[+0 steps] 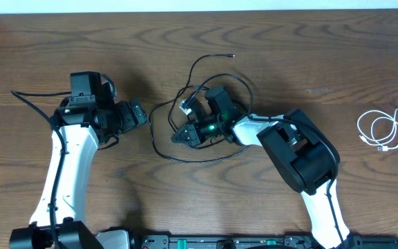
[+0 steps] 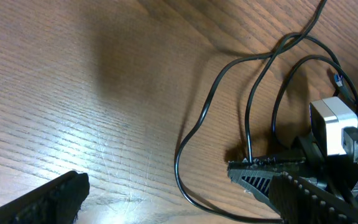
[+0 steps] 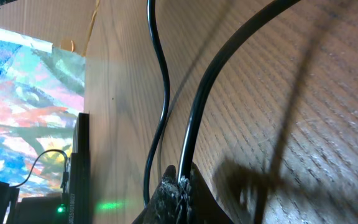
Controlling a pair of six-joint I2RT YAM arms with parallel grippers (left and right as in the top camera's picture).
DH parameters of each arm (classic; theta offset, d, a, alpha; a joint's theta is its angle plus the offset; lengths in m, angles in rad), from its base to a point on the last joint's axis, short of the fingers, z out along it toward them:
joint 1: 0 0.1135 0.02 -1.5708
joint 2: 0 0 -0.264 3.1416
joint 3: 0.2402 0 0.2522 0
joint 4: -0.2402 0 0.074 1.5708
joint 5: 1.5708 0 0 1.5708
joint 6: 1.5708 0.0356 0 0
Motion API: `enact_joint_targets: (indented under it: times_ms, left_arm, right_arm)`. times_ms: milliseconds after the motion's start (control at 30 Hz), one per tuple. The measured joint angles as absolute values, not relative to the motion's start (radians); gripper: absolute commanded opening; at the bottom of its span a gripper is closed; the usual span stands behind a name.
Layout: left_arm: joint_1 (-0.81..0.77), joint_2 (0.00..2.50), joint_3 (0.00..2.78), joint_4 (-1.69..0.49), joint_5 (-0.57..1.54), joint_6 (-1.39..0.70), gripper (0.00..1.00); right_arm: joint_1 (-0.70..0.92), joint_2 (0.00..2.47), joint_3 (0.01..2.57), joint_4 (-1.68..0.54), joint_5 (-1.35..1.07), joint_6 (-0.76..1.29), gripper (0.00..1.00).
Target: Untangle cables
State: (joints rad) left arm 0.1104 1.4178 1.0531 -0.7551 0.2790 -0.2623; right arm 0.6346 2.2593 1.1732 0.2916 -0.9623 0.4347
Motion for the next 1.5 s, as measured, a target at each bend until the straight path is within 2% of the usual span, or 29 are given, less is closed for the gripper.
enact_joint_targets:
  times_ms: [367, 600, 1133, 1500]
  left_arm:
    - [0.11, 1.418, 1.053, -0.756, 0.279, -0.262, 0.98]
    - [0.11, 1.418, 1.053, -0.755, 0.279, -0.262, 0.98]
    - [0.11, 1.418, 1.053, -0.755, 0.279, -0.262, 0.98]
    - [0.11, 1.418, 1.053, -0.755, 0.279, -0.262, 0.98]
  right_arm:
    - [0.636, 2.144, 1.124, 0.06, -0.841, 0.306, 0.01]
    - [0.636, 1.916, 1.104, -0.062, -0.764, 0.213, 0.01]
    - [0.635, 1.432, 1.104, 0.038, -0.687, 0.093, 0.01]
    - [0.635, 1.333, 1.104, 0.088, -0.578, -0.017, 0.01]
